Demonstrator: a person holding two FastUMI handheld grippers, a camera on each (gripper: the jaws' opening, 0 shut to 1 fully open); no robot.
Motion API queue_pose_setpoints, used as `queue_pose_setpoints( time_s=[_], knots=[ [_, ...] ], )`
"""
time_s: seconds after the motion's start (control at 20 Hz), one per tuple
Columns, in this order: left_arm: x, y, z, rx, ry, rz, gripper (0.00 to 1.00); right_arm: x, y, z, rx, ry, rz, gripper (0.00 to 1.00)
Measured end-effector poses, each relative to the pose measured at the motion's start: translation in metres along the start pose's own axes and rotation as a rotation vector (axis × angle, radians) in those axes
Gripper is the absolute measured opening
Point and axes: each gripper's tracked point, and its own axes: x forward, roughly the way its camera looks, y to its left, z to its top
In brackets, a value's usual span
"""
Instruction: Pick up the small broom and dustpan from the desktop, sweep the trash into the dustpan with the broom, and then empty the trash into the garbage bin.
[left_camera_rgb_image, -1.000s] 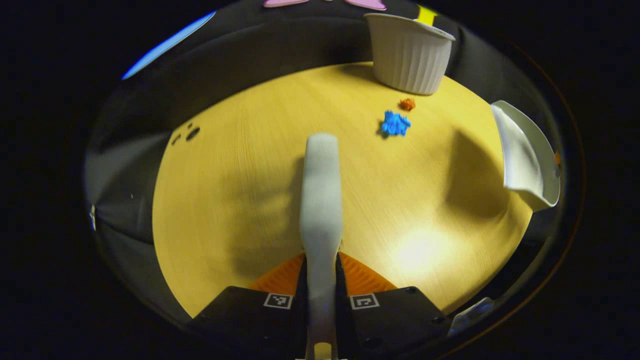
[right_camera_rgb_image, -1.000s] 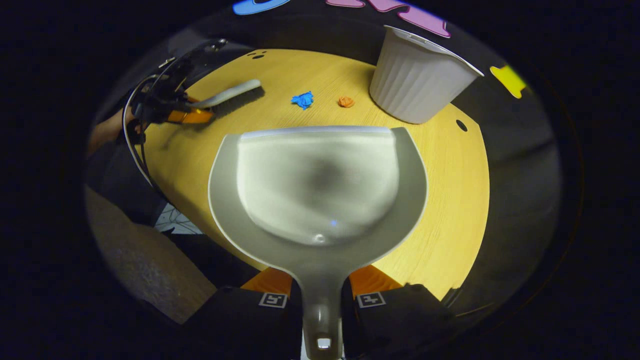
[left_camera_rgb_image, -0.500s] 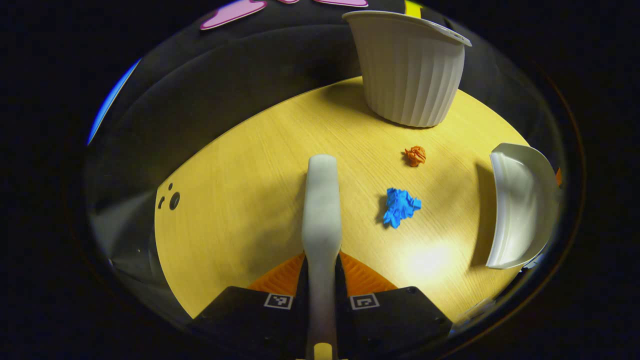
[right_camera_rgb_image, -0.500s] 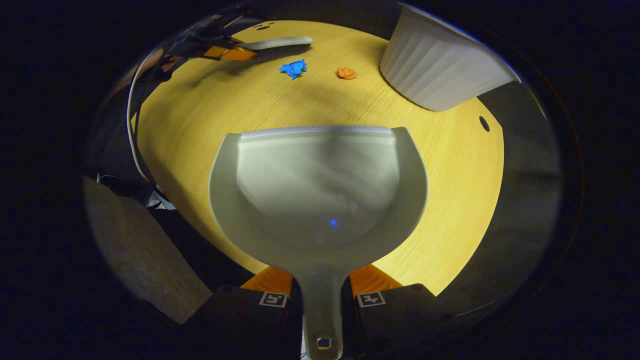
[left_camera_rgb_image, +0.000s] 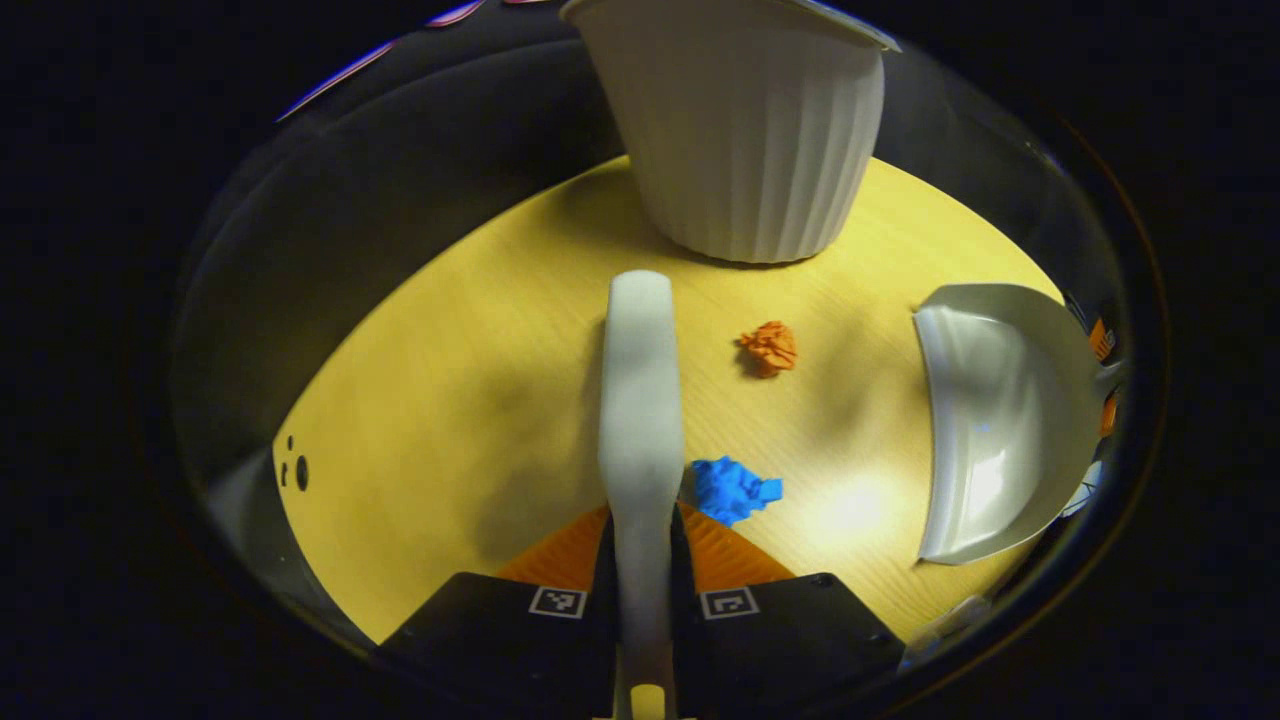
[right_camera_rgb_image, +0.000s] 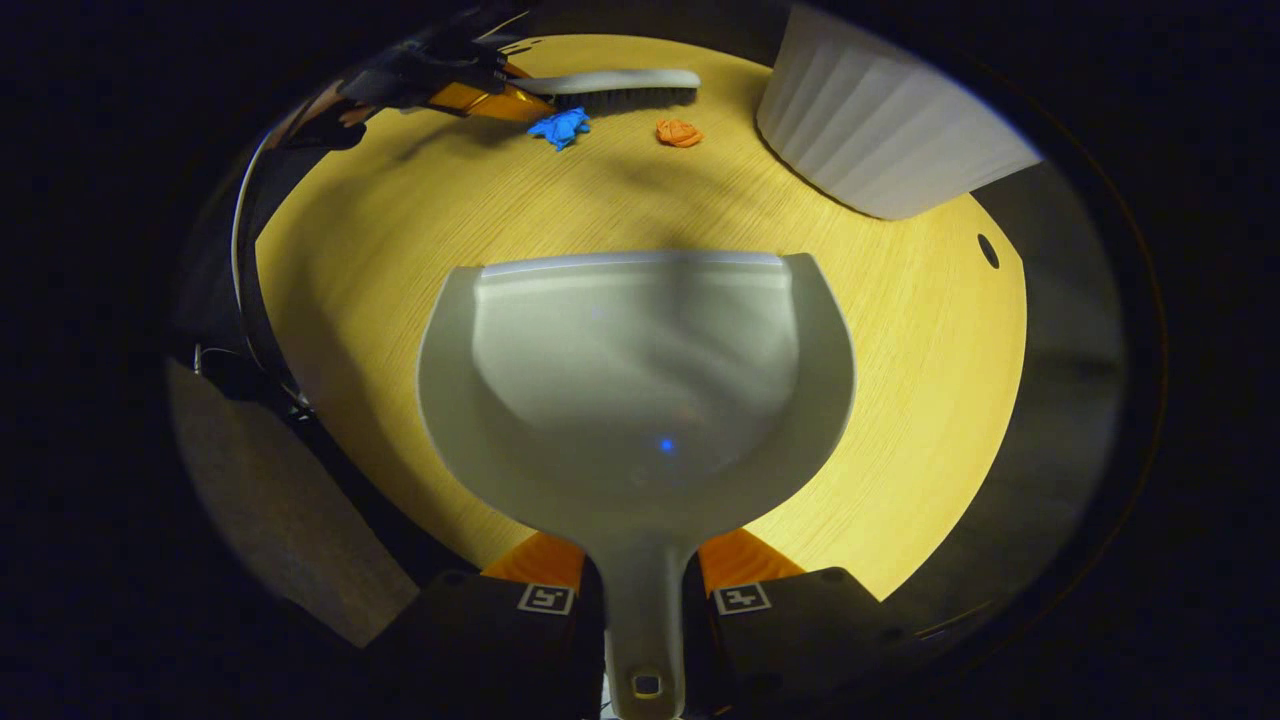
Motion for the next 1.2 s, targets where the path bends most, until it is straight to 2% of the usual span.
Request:
queue_pose_setpoints(
  time_s=[0.15, 0.25, 0.3, 0.35, 0.4, 0.45, 0.55, 0.65, 0.8, 0.9, 1.05, 1.15, 1.2],
  knots=[
    [-0.003, -0.034, 0.004, 0.044, -0.002, -0.139, 0.28, 0.004, -0.005, 0.004, 0.002, -0.010, 0.006, 0.39],
    [-0.009, -0.055, 0.007, 0.081, -0.006, -0.226, 0.24, 0.006, -0.006, 0.005, 0.001, -0.018, 0.007, 0.36],
    [-0.013, -0.065, 0.007, 0.093, -0.006, -0.270, 0.27, 0.006, -0.007, 0.006, 0.001, -0.025, 0.008, 0.39],
    [-0.016, -0.076, 0.007, 0.092, 0.002, -0.318, 0.25, 0.008, -0.007, 0.007, 0.004, -0.032, 0.007, 0.36],
    [-0.023, -0.091, 0.006, 0.086, 0.009, -0.370, 0.27, 0.009, -0.007, 0.008, 0.008, -0.038, 0.006, 0.39],
    [-0.029, -0.106, 0.003, 0.084, 0.021, -0.419, 0.24, 0.011, -0.007, 0.007, 0.012, -0.043, 0.005, 0.39],
    [-0.037, -0.125, -0.003, 0.068, 0.035, -0.483, 0.27, 0.012, -0.006, 0.005, 0.019, -0.057, -0.002, 0.36],
    [-0.045, -0.137, -0.002, -0.010, 0.036, -0.532, 0.27, 0.016, -0.001, 0.005, 0.053, -0.084, -0.002, 0.39],
    [-0.058, -0.136, -0.004, -0.078, 0.042, -0.564, 0.27, 0.031, 0.002, 0.010, 0.108, -0.137, -0.012, 0.36],
    [-0.065, -0.128, 0.002, -0.098, 0.009, -0.544, 0.27, 0.041, 0.001, 0.016, 0.143, -0.168, -0.017, 0.35],
    [-0.079, -0.105, 0.018, -0.113, -0.063, -0.443, 0.27, 0.043, 0.004, 0.007, 0.196, -0.197, -0.018, 0.35],
    [-0.086, -0.080, 0.018, -0.119, -0.097, -0.355, 0.27, 0.037, 0.006, 0.007, 0.230, -0.214, -0.029, 0.38],
    [-0.087, -0.067, 0.013, -0.133, -0.110, -0.319, 0.27, 0.034, 0.005, 0.007, 0.251, -0.220, -0.037, 0.36]
  ],
)
